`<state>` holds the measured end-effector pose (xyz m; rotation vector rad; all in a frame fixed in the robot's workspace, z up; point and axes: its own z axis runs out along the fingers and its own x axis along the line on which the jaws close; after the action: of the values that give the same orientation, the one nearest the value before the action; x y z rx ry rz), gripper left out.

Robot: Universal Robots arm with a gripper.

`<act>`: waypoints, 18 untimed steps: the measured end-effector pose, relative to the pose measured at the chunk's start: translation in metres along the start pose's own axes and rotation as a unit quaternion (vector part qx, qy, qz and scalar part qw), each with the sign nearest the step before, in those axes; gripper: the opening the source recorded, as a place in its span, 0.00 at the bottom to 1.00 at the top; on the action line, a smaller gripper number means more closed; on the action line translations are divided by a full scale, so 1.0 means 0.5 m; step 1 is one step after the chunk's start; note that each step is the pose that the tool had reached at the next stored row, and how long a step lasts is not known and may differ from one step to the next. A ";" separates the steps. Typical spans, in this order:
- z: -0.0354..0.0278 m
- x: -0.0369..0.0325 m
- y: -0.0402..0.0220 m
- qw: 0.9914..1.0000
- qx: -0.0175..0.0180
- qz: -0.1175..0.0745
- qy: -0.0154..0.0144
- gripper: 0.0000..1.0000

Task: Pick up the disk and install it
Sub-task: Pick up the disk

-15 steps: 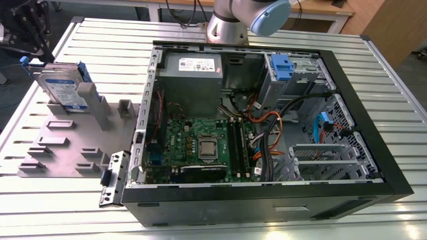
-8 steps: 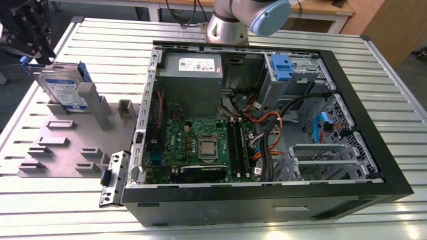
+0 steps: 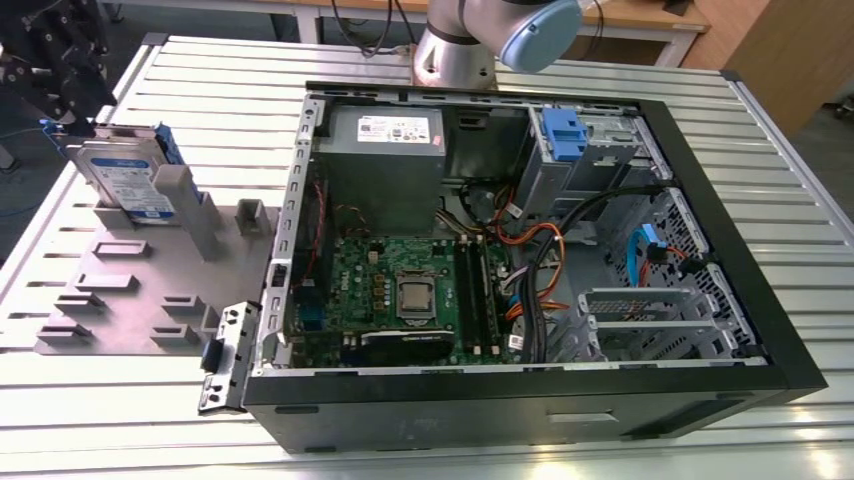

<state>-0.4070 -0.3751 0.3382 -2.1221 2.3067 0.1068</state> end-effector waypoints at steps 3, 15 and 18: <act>0.003 0.000 0.000 1.000 0.000 0.000 0.000 0.53; 0.047 0.002 -0.002 1.000 0.000 0.000 0.000 0.53; 0.058 0.003 -0.003 1.000 0.000 0.000 0.000 0.53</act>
<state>-0.4070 -0.3751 0.3090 -2.1221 2.3066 0.1067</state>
